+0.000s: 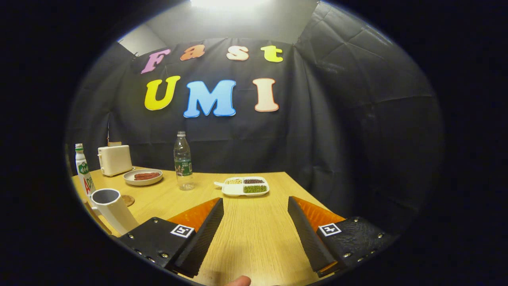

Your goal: Take the bottle from table, then pour the juice into the cup, finally place the bottle on the coaster

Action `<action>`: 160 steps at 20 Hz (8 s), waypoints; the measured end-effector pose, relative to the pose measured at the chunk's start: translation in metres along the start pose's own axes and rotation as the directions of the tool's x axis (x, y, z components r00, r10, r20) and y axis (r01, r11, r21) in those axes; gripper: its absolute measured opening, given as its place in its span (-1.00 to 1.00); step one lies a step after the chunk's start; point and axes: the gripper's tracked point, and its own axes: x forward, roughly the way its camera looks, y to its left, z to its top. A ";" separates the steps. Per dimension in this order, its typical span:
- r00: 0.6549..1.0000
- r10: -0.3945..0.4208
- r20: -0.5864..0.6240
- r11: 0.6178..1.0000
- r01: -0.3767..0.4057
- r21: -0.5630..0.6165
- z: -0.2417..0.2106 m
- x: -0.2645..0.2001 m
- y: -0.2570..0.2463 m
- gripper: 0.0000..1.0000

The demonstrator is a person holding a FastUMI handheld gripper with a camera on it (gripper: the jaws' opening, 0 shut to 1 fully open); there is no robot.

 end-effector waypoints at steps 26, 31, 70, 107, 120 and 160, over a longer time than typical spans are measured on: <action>0.976 0.171 0.132 0.983 -0.179 0.049 0.136 -0.148 0.256 0.96; 0.955 0.277 0.108 0.957 -0.285 0.062 0.120 -0.150 0.326 0.96; 0.956 0.292 -0.014 0.806 -0.239 0.542 0.017 -0.059 0.406 0.30; 0.958 0.165 0.233 -0.082 -0.222 0.972 0.060 -0.044 0.348 0.30; 0.957 0.147 0.250 -0.157 -0.227 0.961 0.065 -0.046 0.341 0.29; 0.949 0.136 0.284 -0.303 -0.233 0.924 0.080 -0.048 0.345 0.30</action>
